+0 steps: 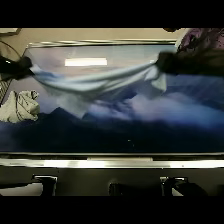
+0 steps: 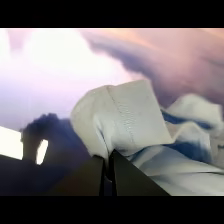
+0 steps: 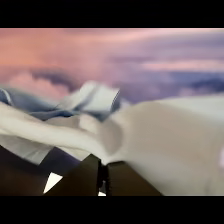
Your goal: Fold the clothes and pants, and hang the long-sleeved shirts on hangers.
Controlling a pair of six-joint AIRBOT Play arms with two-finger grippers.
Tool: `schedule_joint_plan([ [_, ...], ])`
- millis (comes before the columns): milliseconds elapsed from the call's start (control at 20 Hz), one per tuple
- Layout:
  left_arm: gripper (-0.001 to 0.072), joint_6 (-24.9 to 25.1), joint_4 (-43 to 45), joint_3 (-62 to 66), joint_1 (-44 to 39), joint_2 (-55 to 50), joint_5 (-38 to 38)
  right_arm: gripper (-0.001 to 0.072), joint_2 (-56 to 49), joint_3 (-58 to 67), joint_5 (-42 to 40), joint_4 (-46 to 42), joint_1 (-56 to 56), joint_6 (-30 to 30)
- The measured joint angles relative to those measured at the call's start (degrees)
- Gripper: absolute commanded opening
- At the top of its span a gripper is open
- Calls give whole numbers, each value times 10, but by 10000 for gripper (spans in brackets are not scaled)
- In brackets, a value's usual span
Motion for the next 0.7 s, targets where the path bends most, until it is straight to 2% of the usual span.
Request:
schedule_joint_plan([
  [150, 21, -1, -6, 37, 9, 97, -18, 38, 45, 132, 44, -66, 0, 12],
  [300, 20, -30, 7, 52, 13, 200, -26, 38, 108, 185, 62, -123, 0, 32],
  [500, 20, -84, 56, 58, 15, 292, -28, 38, 140, 203, 74, -176, 1, 55],
  [700, 20, -107, 85, 27, 15, 311, -18, 39, 94, 167, 86, -192, 1, 70],
])
